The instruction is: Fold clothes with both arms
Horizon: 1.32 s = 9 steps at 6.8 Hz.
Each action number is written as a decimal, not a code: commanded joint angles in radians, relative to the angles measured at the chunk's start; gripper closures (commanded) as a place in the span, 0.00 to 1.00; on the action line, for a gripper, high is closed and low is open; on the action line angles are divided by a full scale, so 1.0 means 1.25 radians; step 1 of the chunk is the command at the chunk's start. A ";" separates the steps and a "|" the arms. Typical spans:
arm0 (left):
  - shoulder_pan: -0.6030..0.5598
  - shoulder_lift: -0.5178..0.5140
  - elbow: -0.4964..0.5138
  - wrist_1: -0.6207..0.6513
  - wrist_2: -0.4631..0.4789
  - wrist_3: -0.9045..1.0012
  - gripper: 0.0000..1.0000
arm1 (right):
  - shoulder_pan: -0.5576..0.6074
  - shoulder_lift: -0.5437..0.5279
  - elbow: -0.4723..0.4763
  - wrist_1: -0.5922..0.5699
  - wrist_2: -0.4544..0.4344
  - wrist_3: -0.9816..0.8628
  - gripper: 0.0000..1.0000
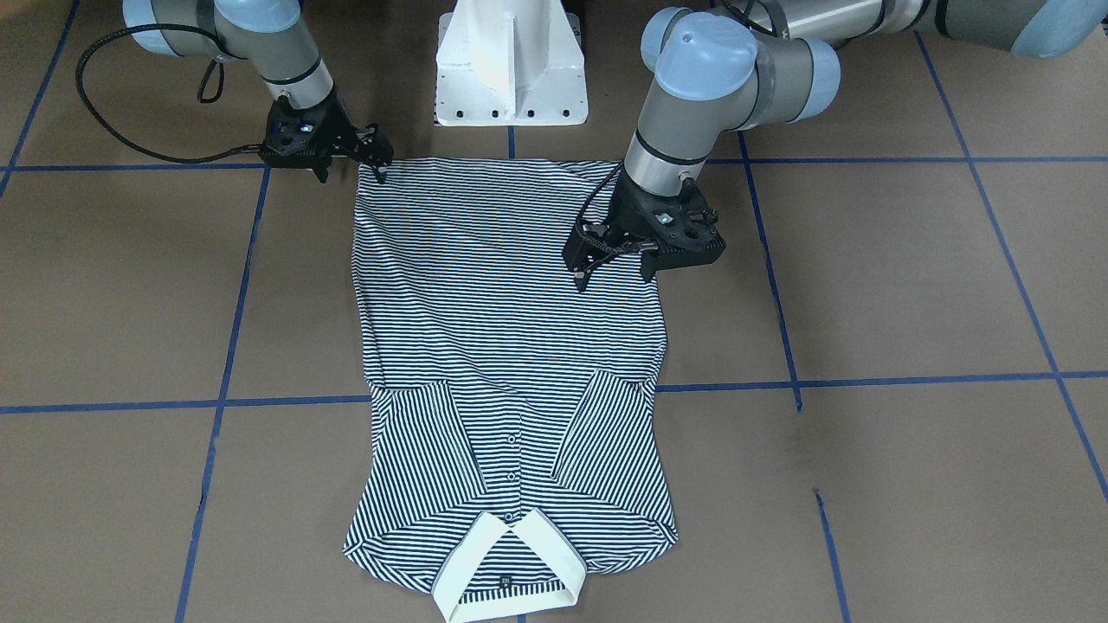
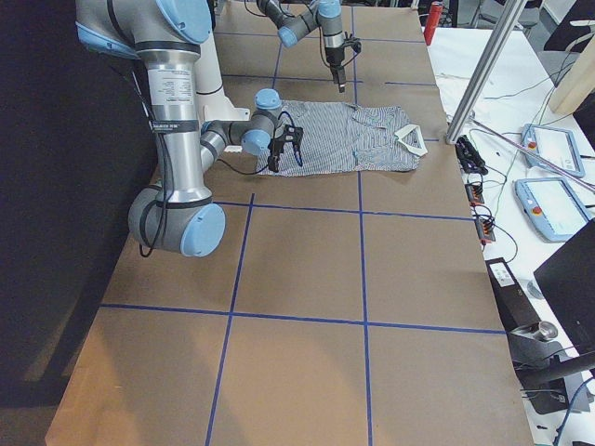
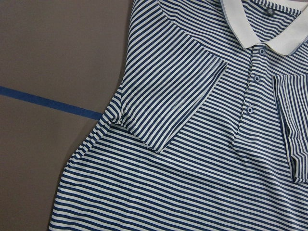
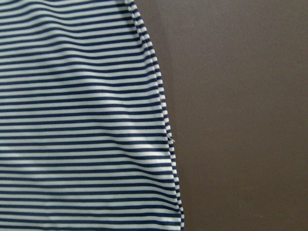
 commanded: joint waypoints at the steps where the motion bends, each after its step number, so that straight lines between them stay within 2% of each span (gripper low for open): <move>1: 0.000 0.003 -0.015 0.001 0.000 0.000 0.00 | -0.035 -0.006 -0.007 0.000 -0.005 0.013 0.00; 3: 0.000 0.004 -0.015 0.000 0.000 0.002 0.00 | -0.088 0.005 -0.011 -0.008 -0.035 0.038 0.00; 6: 0.000 0.003 -0.014 0.000 -0.001 0.004 0.00 | -0.102 0.005 -0.024 -0.009 -0.039 0.038 0.01; 7: 0.000 -0.001 -0.015 0.000 -0.001 0.004 0.00 | -0.100 0.005 -0.022 -0.009 -0.037 0.037 0.11; 8: 0.000 -0.001 -0.015 0.000 -0.001 0.004 0.00 | -0.096 0.004 -0.021 -0.009 -0.037 0.037 0.35; 9: 0.000 0.001 -0.014 -0.002 -0.001 0.004 0.00 | -0.089 0.003 -0.019 -0.009 -0.032 0.037 0.68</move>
